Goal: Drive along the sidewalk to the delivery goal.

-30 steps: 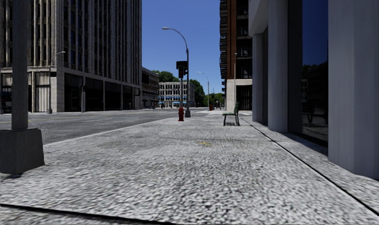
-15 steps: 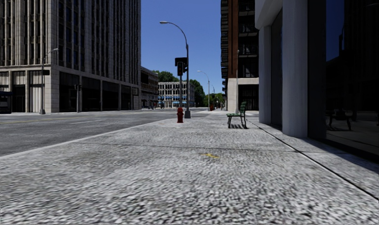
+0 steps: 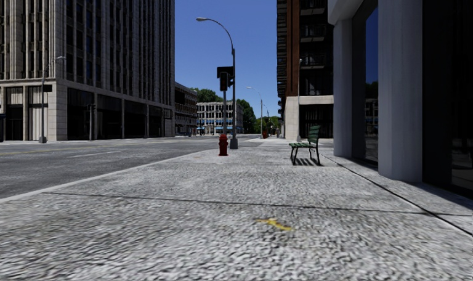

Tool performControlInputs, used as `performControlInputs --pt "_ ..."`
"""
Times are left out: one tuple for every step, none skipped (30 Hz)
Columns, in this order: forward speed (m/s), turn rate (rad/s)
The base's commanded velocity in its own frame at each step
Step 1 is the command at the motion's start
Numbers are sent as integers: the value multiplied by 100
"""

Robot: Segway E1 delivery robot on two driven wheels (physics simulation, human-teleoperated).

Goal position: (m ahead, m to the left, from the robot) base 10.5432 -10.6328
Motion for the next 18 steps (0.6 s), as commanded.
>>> performControlInputs --pt "200 0" --pt "200 0" --pt "200 0" --pt "200 0" --pt "200 0" --pt "200 0" --pt "200 0" --pt "200 0" --pt "200 0" --pt "200 0" --pt "200 0" --pt "200 0" --pt "200 0" --pt "200 0" --pt "200 0" --pt "200 0" --pt "200 0" --pt "200 0"
